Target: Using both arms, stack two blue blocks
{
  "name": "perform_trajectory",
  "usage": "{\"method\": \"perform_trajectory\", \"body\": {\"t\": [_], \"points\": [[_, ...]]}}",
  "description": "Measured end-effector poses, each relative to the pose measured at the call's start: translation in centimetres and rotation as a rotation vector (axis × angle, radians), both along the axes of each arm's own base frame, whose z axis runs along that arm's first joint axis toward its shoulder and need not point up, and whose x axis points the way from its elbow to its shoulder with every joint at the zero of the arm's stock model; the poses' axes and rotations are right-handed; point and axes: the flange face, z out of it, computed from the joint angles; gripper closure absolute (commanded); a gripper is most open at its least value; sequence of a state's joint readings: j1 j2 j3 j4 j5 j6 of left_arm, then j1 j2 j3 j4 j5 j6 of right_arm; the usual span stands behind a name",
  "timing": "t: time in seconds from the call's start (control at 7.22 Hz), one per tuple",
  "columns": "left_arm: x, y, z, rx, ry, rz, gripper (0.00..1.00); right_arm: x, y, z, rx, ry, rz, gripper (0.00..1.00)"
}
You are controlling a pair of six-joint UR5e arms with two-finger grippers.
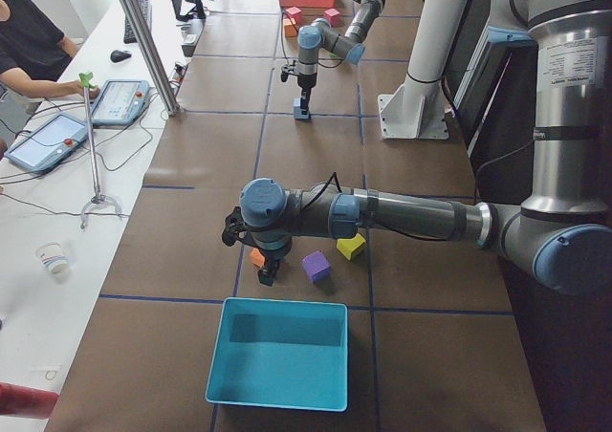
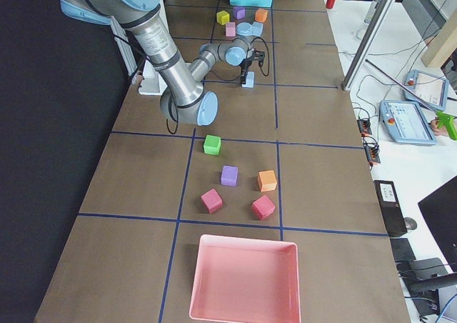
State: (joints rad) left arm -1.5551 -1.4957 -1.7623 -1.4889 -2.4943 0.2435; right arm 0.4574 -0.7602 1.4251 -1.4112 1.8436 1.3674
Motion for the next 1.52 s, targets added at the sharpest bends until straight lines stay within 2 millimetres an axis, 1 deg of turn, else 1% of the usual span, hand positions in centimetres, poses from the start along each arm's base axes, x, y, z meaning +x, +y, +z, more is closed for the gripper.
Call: {"method": "perform_trajectory", "body": {"t": [0.14,0.28,0.42,0.55,0.69,0.83,0.97,1.11,1.25,1.38,1.52], "points": [[0.2,-0.1,0.0,0.002,0.000,0.004,0.00,0.0,0.2,-0.6,0.013,-0.004,0.006,0.00],[1.1,-0.3,-0.2,0.009,0.000,0.022,0.00,1.2,0.1,-2.2,0.023,-0.020,0.015,0.00],[3.2,-1.0,-0.9,0.039,0.000,0.066,0.00,4.6,-0.3,-4.0,0.026,-0.040,0.033,0.00],[6.0,-2.0,-2.1,0.089,0.003,0.115,0.00,10.2,-0.7,-4.7,0.030,-0.071,0.051,0.00],[8.8,-3.0,-3.6,0.114,0.010,0.141,0.00,16.0,-1.2,-4.0,0.045,-0.101,0.057,0.00],[12.4,-4.3,-5.4,0.110,0.014,0.159,0.00,20.5,-1.9,-2.7,0.056,-0.112,0.060,0.00],[17.1,-5.6,-7.8,0.102,0.005,0.179,0.00,23.7,-2.7,-1.3,0.065,-0.107,0.070,0.00],[21.9,-6.5,-9.8,0.107,-0.041,0.197,0.00,26.0,-3.2,0.6,0.083,-0.089,0.070,0.00],[25.8,-6.7,-10.5,0.127,-0.104,0.212,0.00,27.7,-3.6,2.5,0.105,-0.064,0.061,0.00],[28.2,-6.6,-10.6,0.134,-0.142,0.221,0.00,28.6,-3.8,4.1,0.117,-0.040,0.051,0.00],[29.6,-6.7,-10.4,0.117,-0.158,0.211,0.00,28.9,-3.8,5.3,0.118,-0.022,0.047,0.00]]}}
